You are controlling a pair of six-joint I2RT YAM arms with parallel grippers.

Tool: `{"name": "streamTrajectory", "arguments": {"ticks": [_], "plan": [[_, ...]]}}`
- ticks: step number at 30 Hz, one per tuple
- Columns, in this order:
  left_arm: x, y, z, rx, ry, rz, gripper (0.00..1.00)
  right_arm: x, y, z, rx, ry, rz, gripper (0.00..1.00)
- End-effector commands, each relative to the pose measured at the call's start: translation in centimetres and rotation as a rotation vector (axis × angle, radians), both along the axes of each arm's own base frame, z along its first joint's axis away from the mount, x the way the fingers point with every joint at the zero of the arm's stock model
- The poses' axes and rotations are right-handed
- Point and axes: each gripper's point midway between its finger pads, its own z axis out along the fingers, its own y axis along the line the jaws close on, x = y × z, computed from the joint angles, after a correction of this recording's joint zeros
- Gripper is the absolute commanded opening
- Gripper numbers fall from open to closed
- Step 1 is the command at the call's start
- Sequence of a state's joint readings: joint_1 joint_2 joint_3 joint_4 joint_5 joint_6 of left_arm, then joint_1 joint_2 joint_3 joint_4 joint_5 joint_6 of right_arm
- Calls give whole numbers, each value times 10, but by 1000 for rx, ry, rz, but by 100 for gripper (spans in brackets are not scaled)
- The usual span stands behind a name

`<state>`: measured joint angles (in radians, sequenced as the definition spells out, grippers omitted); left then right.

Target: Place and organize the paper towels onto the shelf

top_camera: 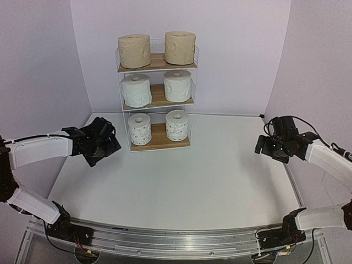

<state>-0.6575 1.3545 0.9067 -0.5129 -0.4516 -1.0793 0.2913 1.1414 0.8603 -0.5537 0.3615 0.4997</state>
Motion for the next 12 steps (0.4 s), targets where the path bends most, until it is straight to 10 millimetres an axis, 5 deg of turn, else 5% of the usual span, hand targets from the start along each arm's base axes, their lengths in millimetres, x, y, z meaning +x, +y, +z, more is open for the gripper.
{"name": "streamTrajectory", "arguments": {"ticks": [1,6,12], "plan": [[-20,49,-7,-8,83,92,100,7,0,26,49,-148,-35,98],[-15,72,9,-9,40,155,100,-1,-5,34,59,-199,-51,98],[-13,75,21,-10,4,161,100,-6,-4,40,75,-224,-32,98]]}}
